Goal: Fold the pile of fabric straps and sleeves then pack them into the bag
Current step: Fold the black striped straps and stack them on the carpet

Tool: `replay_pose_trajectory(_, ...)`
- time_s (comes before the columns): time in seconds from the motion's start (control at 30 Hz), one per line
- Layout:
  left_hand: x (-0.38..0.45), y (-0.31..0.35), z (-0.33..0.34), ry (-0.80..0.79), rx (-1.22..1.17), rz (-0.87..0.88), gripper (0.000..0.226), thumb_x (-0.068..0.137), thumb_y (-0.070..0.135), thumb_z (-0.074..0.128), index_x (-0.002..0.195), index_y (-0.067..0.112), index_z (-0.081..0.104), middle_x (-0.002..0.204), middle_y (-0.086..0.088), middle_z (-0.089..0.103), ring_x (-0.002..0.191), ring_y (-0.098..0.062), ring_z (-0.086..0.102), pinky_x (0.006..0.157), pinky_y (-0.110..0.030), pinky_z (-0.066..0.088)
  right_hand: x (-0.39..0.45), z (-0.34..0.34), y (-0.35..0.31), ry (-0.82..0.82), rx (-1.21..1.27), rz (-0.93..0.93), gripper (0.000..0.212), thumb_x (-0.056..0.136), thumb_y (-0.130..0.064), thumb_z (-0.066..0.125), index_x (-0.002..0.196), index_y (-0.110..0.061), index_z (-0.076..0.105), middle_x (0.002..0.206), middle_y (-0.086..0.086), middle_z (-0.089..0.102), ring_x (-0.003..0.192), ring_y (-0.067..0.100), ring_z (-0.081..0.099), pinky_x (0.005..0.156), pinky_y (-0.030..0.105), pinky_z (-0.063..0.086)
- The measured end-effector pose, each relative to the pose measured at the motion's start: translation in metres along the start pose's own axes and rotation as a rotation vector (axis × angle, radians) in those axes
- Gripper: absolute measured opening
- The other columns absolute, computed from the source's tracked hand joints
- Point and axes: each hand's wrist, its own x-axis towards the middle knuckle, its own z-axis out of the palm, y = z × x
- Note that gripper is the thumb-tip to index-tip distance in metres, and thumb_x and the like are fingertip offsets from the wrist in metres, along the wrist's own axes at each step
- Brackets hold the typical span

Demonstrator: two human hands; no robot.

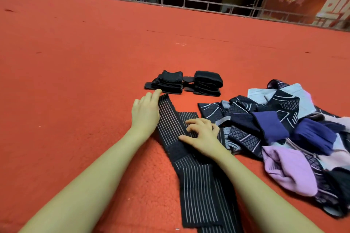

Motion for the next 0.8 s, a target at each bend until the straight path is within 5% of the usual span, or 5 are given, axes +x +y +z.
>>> replay_pose_trajectory(0.17, -0.011, -0.008, -0.010, 0.008, 0.157, 0.074, 0.051, 0.054, -0.018, 0.070, 0.099, 0.006, 0.066, 0.068, -0.011, 0.052, 0.052, -0.028, 0.049, 0.057, -0.030, 0.027, -0.026, 0.001, -0.009, 0.106, 0.102, 0.020, 0.020, 0.086, -0.046, 0.063, 0.079, -0.030, 0.052, 0.104, -0.016, 0.058, 0.115, 0.010, 0.039, 0.082, 0.024, 0.010)
replay_pose_trajectory(0.4, -0.007, -0.002, -0.022, 0.173, 0.164, 0.081, 0.030, 0.072, 0.005, 0.054, 0.098, 0.009, 0.069, 0.076, -0.008, 0.059, 0.064, -0.029, 0.056, 0.067, -0.034, 0.027, -0.001, -0.051, -0.030, 0.403, 0.070, 0.067, 0.010, 0.090, -0.037, 0.061, 0.092, -0.032, 0.069, 0.075, -0.016, 0.053, 0.103, 0.011, 0.044, 0.085, 0.032, 0.015)
replay_pose_trajectory(0.53, 0.007, 0.013, -0.030, 0.261, 0.123, 0.098, 0.035, 0.078, 0.015, 0.040, 0.097, 0.011, 0.070, 0.077, -0.005, 0.061, 0.068, -0.029, 0.057, 0.073, -0.035, 0.026, 0.004, -0.092, -0.023, 0.398, -0.144, 0.037, 0.022, 0.092, -0.039, 0.058, 0.110, -0.035, 0.070, 0.083, -0.015, 0.046, 0.113, 0.013, 0.038, 0.094, 0.032, 0.011)
replay_pose_trajectory(0.67, 0.010, 0.036, -0.019, 0.291, 0.116, 0.144, 0.029, 0.079, 0.013, 0.046, 0.094, 0.009, 0.070, 0.077, -0.005, 0.062, 0.071, -0.029, 0.057, 0.075, -0.036, 0.026, 0.002, -0.123, -0.009, 0.213, -0.512, -0.038, 0.028, 0.097, -0.040, 0.048, 0.122, -0.041, 0.062, 0.097, -0.011, 0.056, 0.118, 0.018, 0.036, 0.097, 0.037, 0.005)
replay_pose_trajectory(0.8, 0.001, 0.060, -0.002, 0.242, 0.094, 0.195, 0.022, 0.077, 0.009, 0.054, 0.091, 0.008, 0.070, 0.076, -0.004, 0.060, 0.071, -0.030, 0.058, 0.074, -0.038, 0.025, 0.003, -0.129, 0.006, 0.214, -0.698, -0.055, 0.031, 0.101, -0.032, 0.039, 0.124, -0.041, 0.058, 0.116, -0.013, 0.064, 0.115, 0.019, 0.036, 0.093, 0.040, 0.002)
